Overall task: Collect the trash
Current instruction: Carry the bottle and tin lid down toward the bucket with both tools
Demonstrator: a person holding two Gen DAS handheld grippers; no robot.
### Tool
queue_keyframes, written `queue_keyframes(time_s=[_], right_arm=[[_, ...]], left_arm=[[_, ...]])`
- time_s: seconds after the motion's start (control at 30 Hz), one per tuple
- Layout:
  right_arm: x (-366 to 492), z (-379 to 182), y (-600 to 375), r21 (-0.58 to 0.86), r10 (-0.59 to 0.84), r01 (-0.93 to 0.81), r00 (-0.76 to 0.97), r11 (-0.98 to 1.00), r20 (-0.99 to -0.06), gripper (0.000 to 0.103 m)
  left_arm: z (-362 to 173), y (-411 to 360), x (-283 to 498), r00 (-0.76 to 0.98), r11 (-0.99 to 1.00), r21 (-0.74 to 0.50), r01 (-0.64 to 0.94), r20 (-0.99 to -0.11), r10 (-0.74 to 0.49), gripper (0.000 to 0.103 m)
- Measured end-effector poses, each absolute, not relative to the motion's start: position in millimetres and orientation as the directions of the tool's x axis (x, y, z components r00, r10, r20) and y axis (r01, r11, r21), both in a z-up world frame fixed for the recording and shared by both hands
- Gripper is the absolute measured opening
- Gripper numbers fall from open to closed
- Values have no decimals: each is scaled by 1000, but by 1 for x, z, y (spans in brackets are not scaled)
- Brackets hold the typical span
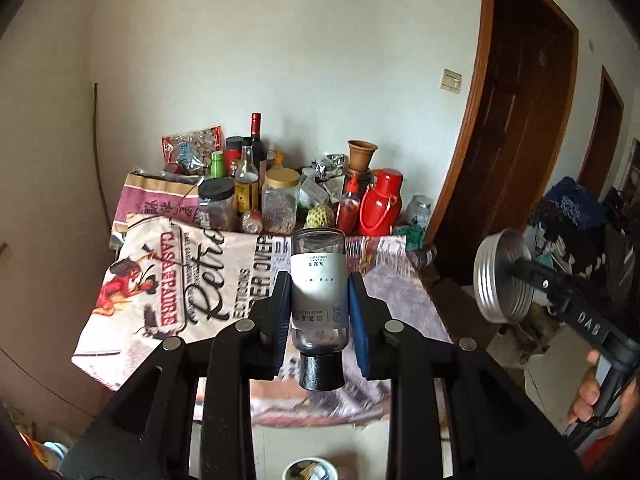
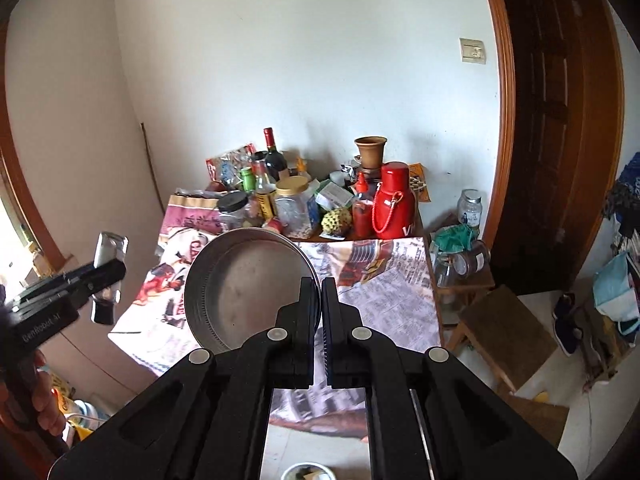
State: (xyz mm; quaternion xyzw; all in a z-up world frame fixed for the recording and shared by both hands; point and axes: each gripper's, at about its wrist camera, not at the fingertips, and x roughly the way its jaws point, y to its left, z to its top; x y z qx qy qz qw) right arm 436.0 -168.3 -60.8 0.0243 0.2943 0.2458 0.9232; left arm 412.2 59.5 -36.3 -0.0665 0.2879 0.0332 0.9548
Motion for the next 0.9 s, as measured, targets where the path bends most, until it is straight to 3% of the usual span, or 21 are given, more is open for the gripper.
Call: queue_keyframes(time_s=[0.5,0.9], right_arm=[[290,-87,-127,205,398,-346,698,915,-595,3],[257,-144,-126,203,363,-321,589,925,-722,3]], left_arm=[[-70,117,264,782,991,-135,-20,-619,-69,27],[-136,109,232,640,981,-196,-7,-755,-146,27]])
